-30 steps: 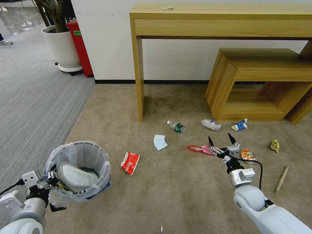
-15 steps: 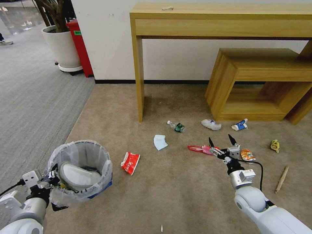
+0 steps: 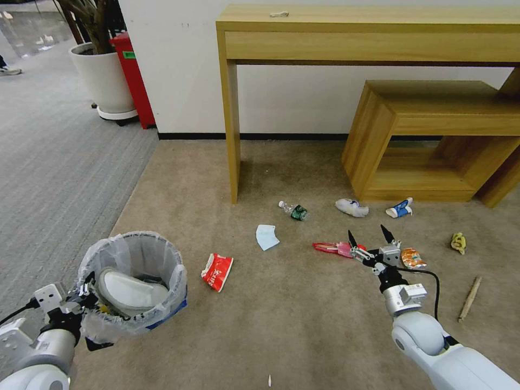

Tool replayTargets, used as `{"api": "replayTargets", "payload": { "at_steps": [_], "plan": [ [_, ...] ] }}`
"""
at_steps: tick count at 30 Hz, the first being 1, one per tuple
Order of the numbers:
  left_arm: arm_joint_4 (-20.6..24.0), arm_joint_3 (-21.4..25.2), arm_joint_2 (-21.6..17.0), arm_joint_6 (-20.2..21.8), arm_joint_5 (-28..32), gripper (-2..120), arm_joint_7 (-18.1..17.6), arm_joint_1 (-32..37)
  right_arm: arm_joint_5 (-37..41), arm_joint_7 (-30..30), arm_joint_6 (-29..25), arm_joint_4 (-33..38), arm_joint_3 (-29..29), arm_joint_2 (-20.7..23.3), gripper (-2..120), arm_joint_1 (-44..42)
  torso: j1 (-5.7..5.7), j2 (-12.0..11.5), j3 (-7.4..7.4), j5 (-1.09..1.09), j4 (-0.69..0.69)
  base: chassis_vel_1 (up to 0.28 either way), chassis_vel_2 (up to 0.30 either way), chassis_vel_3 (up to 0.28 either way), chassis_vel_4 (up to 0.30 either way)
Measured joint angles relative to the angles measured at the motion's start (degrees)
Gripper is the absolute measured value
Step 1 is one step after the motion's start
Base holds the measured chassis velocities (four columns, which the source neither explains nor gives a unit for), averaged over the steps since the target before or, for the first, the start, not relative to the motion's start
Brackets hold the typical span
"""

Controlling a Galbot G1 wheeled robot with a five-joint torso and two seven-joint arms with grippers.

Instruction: Pick up the trash bin and place the garbage on the floor into it.

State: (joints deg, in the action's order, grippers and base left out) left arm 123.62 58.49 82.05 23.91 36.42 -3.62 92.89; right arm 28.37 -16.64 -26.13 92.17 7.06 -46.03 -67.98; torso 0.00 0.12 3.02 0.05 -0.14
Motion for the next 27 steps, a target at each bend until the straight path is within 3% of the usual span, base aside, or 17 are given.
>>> {"api": "replayTargets", "payload": {
  "at_steps": [27],
  "plan": [
    [0.04,-1.11,0.51,-1.37,-0.51,4,-0.3,-0.2,-0.22,0.28,-0.7,-0.4,-0.16,0.0,98,0.17,0.0,0.0,0.0,-0.01,0.0,0.008,0.008,0.007,0.009]
  ]
}}
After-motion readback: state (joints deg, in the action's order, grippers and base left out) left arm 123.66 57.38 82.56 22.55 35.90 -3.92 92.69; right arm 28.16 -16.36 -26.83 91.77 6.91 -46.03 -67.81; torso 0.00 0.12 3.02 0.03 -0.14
